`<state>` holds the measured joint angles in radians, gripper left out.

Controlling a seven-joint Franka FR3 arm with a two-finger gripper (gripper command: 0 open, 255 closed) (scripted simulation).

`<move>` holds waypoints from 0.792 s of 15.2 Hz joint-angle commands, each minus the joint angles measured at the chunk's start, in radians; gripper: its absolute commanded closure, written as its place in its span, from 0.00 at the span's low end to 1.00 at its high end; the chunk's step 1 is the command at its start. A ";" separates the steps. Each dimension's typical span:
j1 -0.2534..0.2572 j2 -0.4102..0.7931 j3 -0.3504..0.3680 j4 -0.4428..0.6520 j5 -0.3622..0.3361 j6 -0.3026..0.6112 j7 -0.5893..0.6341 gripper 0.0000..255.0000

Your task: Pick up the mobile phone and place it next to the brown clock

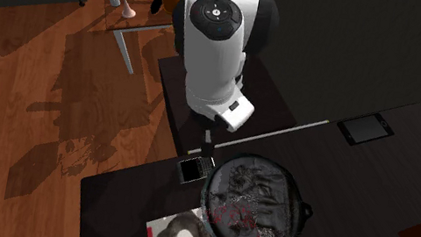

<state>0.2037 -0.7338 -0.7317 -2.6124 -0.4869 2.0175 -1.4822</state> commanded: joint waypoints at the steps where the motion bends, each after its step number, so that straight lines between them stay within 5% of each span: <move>1: 0.056 0.058 -0.091 0.021 -0.021 0.061 -0.136 0.00; 6: 0.257 0.221 -0.334 0.113 0.001 0.189 -0.442 0.00; 12: 0.311 0.286 -0.416 0.078 0.010 0.292 -0.457 0.00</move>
<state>0.5063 -0.4581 -1.1324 -2.5297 -0.4784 2.2924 -1.9326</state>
